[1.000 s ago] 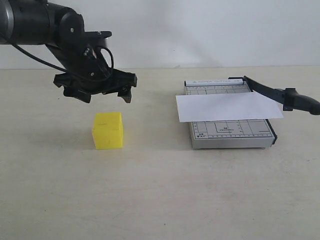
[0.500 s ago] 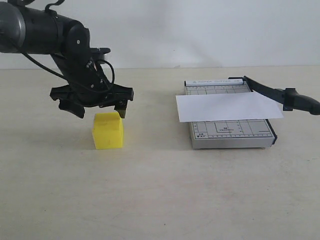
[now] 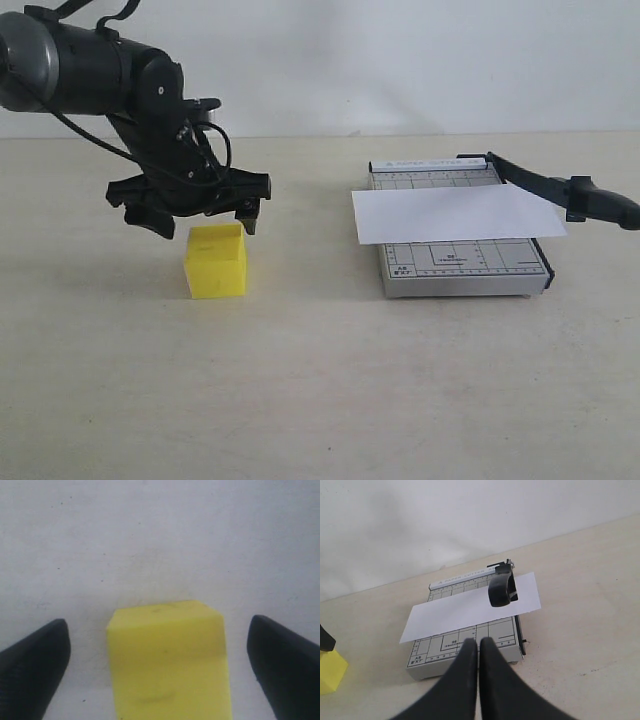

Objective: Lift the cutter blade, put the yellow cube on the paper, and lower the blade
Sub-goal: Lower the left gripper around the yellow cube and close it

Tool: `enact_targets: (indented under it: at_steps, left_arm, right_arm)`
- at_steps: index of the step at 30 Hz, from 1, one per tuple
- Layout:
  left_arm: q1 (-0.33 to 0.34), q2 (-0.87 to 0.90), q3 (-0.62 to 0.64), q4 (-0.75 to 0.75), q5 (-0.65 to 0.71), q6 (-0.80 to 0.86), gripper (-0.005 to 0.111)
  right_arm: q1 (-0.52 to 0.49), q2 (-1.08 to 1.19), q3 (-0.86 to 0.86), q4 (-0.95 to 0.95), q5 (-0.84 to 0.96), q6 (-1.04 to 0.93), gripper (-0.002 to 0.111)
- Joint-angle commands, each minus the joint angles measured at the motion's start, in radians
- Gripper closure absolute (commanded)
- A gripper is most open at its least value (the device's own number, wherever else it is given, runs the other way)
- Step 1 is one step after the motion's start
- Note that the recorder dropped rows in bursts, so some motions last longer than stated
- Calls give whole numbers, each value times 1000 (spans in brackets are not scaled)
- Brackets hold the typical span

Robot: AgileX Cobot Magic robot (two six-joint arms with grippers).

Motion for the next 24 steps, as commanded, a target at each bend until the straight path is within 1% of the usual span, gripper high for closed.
enact_targets:
  at_steps: [1,24]
  left_arm:
    - [-5,12,-6,-16,-12,-12,17]
    - [-5,59,-6,-46,-7,-14,17]
  right_arm:
    - [0,-9,5,-9,-1,4,107]
    - [0,-9,5,-9,-1,4,107]
